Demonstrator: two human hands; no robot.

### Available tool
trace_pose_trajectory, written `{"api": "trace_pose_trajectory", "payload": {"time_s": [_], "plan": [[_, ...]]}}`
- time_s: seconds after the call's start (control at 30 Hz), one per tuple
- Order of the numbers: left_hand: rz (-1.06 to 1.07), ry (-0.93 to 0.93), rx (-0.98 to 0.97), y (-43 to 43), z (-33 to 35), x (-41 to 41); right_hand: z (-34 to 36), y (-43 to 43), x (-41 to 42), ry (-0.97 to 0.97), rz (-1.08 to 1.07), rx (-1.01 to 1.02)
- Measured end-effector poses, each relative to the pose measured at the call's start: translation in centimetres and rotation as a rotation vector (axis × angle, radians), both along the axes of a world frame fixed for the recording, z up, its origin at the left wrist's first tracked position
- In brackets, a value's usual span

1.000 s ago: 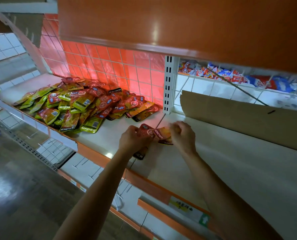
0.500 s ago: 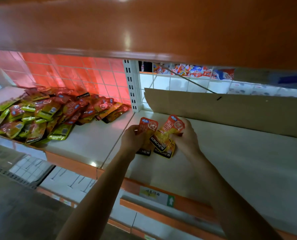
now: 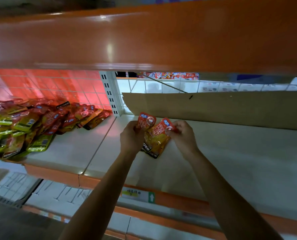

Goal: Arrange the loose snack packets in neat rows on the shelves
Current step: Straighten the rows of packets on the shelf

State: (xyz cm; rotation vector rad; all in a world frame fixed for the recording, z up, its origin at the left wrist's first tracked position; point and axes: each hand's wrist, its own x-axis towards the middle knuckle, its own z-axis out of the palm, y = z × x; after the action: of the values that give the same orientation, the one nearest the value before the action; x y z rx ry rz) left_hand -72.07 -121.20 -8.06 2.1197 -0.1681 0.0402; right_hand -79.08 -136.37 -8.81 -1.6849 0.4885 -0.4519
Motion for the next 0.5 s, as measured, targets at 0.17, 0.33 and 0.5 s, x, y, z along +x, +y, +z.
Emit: {"api": "trace_pose_trajectory", "payload": {"time_s": [0.17, 0.33, 0.5], "plan": [[-0.083, 0.037, -0.094, -2.9, 0.7, -1.5, 0.5, -2.3, -1.7, -0.129, -0.066, 0.439], [-0.168, 0.221, -0.266, -8.2, 0.3, -4.9, 0.3, -6.5, -4.9, -0.117, -0.156, 0.534], [-0.173, 0.325, -0.333, -14.2, -0.1, -8.6, 0.6, -11.8, -8.9, -0.121, -0.225, 0.414]]}}
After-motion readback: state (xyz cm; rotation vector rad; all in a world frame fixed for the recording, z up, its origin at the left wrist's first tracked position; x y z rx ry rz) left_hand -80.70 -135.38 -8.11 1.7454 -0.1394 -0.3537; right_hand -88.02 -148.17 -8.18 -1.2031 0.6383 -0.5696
